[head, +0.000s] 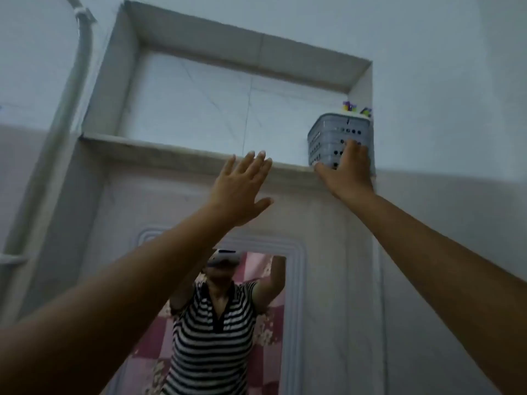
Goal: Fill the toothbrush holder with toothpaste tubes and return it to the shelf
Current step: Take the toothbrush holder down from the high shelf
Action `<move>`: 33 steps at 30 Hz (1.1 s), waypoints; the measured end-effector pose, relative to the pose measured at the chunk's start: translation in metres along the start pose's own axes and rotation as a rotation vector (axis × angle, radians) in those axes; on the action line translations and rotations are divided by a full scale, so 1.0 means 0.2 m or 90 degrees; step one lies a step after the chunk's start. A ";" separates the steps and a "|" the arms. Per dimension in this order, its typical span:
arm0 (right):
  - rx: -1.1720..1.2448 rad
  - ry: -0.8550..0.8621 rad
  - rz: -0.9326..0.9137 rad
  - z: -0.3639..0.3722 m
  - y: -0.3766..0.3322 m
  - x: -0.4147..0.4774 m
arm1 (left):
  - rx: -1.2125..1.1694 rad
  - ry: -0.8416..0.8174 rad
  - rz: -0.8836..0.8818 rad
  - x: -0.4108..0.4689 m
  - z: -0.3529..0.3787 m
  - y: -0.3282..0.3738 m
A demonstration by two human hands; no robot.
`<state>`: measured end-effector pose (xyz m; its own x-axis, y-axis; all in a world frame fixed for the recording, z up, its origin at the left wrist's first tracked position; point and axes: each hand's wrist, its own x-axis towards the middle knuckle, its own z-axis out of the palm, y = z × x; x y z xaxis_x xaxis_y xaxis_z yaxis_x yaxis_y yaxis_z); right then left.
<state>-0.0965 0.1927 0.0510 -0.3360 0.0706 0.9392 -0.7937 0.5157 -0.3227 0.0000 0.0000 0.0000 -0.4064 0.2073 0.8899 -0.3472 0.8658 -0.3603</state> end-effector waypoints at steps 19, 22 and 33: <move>0.363 -0.077 0.182 -0.23 -0.17 0.18 | -0.216 -0.044 -0.092 0.05 -0.13 0.05; 0.467 -0.173 0.163 -0.41 -0.20 0.03 | -0.619 -0.053 -0.230 0.05 -0.31 0.08; 0.634 -0.504 0.238 -0.40 0.16 -1.19 | -1.174 -0.112 -0.315 -0.94 -0.32 0.61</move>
<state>-0.0009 0.2607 -0.1728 -0.5478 -0.6184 0.5635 -0.5056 -0.2919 -0.8119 0.0877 0.0950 -0.1936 -0.6765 -0.1116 0.7279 0.7049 0.1881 0.6840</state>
